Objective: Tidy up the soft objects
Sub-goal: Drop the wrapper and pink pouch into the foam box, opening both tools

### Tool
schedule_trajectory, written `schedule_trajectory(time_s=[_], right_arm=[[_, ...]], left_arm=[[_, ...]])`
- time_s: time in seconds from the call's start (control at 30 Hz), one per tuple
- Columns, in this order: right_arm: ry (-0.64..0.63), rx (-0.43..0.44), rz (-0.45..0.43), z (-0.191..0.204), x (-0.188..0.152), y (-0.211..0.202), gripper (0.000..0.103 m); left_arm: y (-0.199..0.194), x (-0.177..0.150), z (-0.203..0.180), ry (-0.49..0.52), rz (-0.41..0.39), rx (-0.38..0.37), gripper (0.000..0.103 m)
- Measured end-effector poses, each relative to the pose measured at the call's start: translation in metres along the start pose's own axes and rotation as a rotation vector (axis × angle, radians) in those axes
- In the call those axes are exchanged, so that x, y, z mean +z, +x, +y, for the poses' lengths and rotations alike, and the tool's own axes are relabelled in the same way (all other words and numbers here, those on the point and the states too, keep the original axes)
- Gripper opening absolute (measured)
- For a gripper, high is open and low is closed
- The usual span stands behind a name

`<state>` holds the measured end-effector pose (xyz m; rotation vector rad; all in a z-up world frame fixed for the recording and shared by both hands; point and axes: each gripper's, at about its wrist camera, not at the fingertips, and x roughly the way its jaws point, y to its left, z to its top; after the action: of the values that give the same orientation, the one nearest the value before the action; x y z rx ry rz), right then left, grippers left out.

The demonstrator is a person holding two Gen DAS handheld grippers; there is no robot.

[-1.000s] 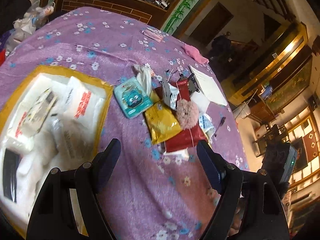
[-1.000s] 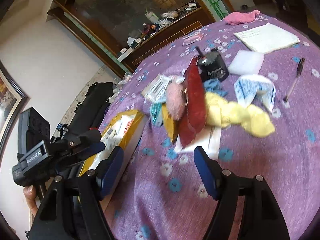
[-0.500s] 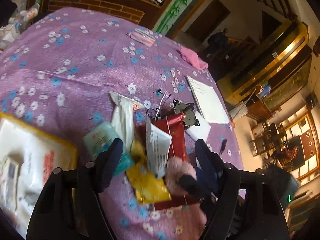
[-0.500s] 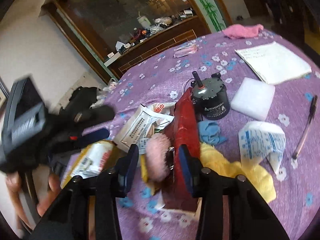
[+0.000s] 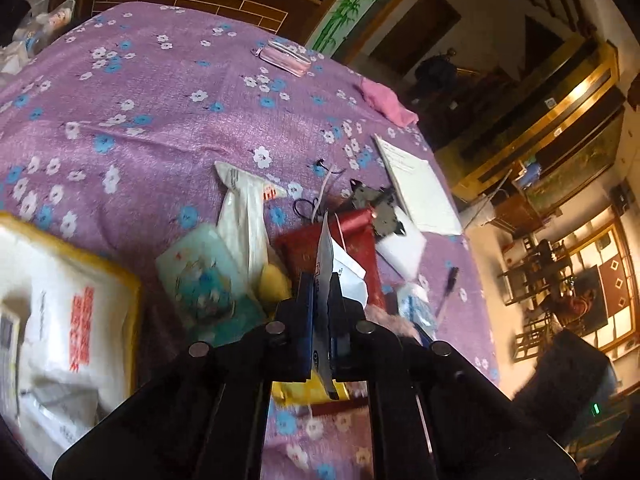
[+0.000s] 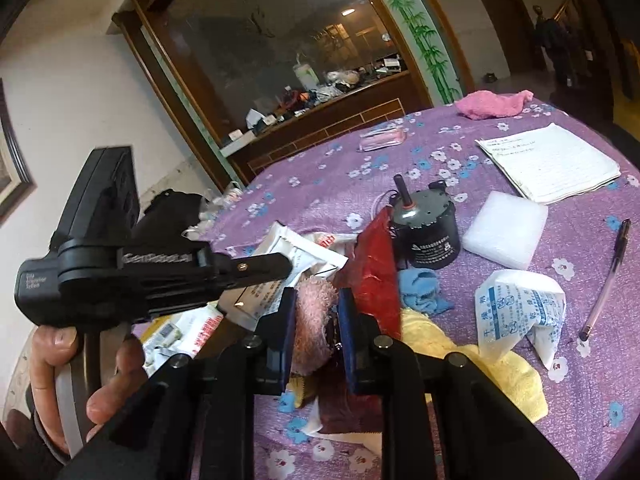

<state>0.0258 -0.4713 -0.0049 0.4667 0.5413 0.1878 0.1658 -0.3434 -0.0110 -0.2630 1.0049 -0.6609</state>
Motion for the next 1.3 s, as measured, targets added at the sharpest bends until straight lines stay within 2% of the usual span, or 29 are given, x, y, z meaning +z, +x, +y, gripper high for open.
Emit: schedule_trajectory(time_s=[0.2, 0.37, 0.6, 0.77, 1.0, 1.2, 1.3], right_arm=[[0.073, 0.027, 0.031, 0.005, -0.018, -0.024, 0.019], [0.055, 0.032, 0.068, 0.029, -0.04, -0.04, 0.019], [0.009, 0.085, 0.077, 0.074, -0.056, -0.056, 0.019], [-0.019, 0.138, 0.105, 0.105, -0.067, -0.06, 0.019], [-0.099, 0.166, 0.185, 0.145, -0.086, -0.041, 0.019], [-0.131, 0.171, 0.247, 0.156, -0.088, -0.007, 0.019], [-0.162, 0.144, 0.261, 0.165, -0.09, 0.011, 0.019]], left_arm=[[-0.044, -0.039, 0.005, -0.014, -0.031, -0.057, 0.004], [-0.086, -0.081, 0.018, -0.047, -0.079, -0.076, 0.004], [-0.157, -0.128, 0.053, -0.112, -0.171, -0.054, 0.004], [-0.188, -0.148, 0.077, -0.156, -0.216, -0.04, 0.004], [-0.194, -0.159, 0.103, -0.187, -0.204, 0.001, 0.004], [-0.176, -0.16, 0.125, -0.198, -0.155, 0.059, 0.005], [-0.165, -0.156, 0.134, -0.185, -0.125, 0.093, 0.005]])
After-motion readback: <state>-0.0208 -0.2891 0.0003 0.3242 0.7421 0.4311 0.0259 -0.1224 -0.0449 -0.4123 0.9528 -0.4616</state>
